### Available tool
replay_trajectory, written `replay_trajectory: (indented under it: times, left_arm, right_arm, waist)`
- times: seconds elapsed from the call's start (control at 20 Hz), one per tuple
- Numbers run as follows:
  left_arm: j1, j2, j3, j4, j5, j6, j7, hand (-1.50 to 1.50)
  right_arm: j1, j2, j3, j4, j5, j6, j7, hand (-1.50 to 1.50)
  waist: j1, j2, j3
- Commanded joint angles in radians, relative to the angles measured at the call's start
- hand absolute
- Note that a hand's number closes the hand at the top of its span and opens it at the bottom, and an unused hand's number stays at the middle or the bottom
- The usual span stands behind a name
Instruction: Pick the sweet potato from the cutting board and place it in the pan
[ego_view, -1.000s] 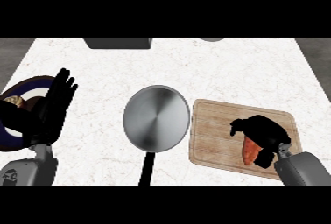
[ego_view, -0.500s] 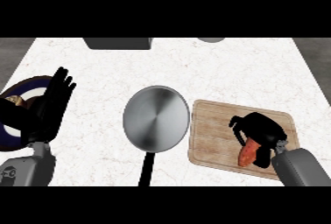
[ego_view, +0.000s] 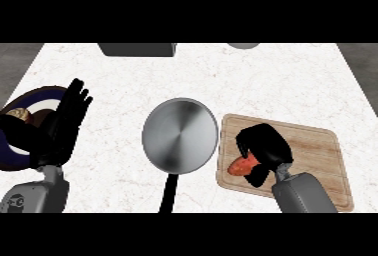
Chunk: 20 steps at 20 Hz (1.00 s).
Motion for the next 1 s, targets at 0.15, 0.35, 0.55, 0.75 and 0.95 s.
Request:
replay_trajectory:
  times: [0.15,0.35,0.55,0.75,0.95]
  left_arm:
    - [-0.019,0.002,-0.016,0.014,-0.007,-0.011,0.003,0.00]
    - [-0.019,-0.002,-0.031,0.028,-0.004,-0.026,0.008,0.00]
    - [-0.041,-0.027,-0.061,0.034,-0.007,-0.028,0.011,0.00]
    - [-0.062,-0.020,-0.072,0.041,-0.008,-0.048,0.013,0.00]
    - [-0.071,-0.027,-0.068,0.060,-0.012,-0.040,-0.005,0.00]
  right_arm:
    - [-0.113,0.122,0.128,-0.065,0.107,-0.108,0.430,1.50]
    - [-0.256,0.124,0.203,-0.129,0.186,-0.128,0.656,1.50]
    - [-0.347,0.125,0.321,-0.132,0.199,-0.115,0.888,1.50]
    - [-0.460,0.125,0.375,-0.117,0.159,-0.088,1.116,1.50]
    - [-0.564,0.125,0.398,-0.067,0.117,-0.126,1.289,1.50]
  waist:
    - [0.052,-0.008,-0.003]
    - [0.074,-0.018,-0.006]
    - [0.099,-0.005,-0.003]
    - [0.126,0.005,-0.002]
    - [0.131,0.016,-0.002]
